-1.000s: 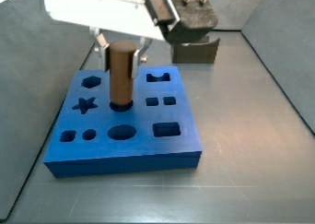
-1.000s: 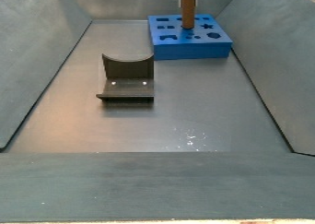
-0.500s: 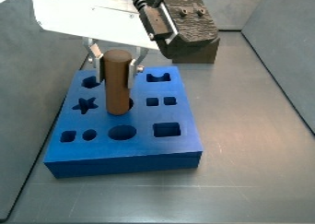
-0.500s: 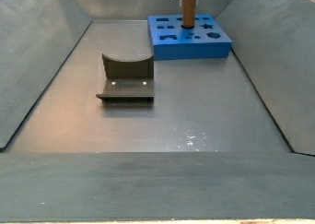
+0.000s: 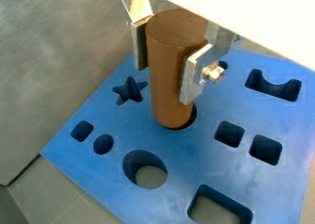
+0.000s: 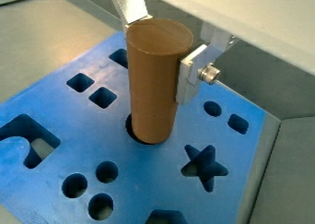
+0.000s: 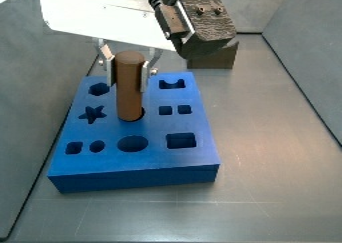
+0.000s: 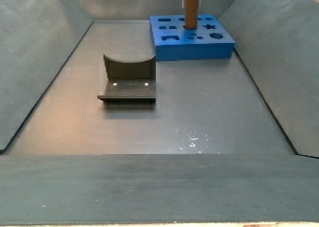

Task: Pick up the round object. Move up. Place the round object on the fixture. Regrasp the round object. Move to above the board. Insert the round object.
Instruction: Insert the round object.

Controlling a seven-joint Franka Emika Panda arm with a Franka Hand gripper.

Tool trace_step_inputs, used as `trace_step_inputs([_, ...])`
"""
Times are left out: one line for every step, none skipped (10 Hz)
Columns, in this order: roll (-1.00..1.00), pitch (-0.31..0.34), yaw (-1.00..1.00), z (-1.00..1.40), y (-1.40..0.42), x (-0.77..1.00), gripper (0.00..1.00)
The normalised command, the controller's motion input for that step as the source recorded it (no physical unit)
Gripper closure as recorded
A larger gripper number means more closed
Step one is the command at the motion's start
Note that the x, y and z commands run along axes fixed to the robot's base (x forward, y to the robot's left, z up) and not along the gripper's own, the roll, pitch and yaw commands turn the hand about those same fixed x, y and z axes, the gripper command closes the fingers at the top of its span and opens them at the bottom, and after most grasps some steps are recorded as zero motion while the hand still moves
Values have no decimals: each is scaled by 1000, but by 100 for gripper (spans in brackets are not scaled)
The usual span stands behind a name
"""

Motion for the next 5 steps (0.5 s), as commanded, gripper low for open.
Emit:
trace_step_inputs([37,-14,0,-71,-57,0,100])
trace_step_inputs([0,69,0,-251,-34,174,100])
trace_step_inputs([-211,37,-177,-357,100,334,100])
trace_step_inputs([-297,0,-220,-391,117,234,100])
trace_step_inputs([-263,0,-177,-397,49,91,100])
